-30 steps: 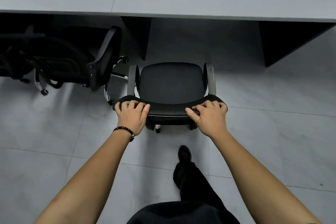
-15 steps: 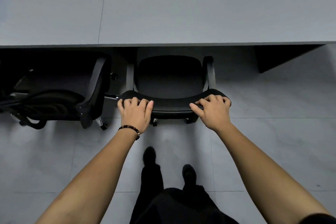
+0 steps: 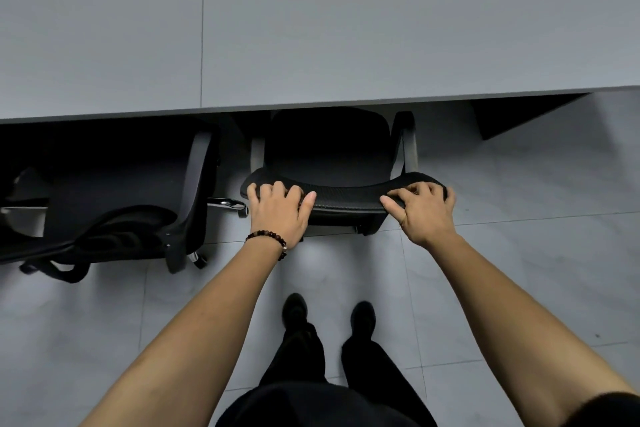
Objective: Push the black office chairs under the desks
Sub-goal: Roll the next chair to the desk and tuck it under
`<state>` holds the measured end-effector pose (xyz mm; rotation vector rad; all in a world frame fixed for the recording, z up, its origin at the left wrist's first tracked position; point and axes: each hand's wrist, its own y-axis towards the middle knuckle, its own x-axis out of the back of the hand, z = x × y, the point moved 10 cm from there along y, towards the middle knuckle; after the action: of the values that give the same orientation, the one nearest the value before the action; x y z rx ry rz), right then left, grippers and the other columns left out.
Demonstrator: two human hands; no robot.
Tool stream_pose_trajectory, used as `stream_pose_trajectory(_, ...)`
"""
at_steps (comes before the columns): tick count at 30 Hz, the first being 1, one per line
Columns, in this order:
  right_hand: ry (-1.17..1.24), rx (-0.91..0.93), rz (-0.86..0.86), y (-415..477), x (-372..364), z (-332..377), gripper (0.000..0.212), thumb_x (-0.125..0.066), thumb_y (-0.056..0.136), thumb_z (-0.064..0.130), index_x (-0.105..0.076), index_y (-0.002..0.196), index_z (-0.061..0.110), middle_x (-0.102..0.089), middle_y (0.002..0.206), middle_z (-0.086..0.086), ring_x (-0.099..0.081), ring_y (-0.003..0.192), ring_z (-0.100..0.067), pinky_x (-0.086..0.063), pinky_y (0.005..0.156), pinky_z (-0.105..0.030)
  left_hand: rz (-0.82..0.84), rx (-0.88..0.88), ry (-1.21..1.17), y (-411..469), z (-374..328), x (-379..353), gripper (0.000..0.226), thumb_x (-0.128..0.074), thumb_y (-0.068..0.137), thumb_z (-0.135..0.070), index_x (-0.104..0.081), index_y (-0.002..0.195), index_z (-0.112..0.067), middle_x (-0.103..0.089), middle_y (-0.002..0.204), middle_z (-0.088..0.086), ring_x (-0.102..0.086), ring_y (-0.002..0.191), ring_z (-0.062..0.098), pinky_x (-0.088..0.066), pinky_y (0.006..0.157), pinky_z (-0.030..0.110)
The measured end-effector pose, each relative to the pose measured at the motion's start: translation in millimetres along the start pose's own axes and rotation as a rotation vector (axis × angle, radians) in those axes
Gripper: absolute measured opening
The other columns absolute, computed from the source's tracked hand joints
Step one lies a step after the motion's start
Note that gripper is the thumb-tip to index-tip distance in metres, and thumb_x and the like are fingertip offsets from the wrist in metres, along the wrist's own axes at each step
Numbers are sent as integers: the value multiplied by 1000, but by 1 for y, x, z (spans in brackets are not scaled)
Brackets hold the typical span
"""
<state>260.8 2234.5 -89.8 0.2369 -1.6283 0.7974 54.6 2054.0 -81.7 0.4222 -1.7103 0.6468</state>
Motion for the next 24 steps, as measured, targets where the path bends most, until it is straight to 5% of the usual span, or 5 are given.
stream_pose_trajectory(24, 93, 55, -63, -56, -13, -27, 82, -5, 80, 76, -65, 120, 37, -57, 125, 2, -39, 126, -24, -6, 112, -48, -37, 93, -47, -74, -27, -19, 62, -13, 92, -55, -65, 100, -23, -60, 109, 5, -48, 109, 31, -14, 108, 56)
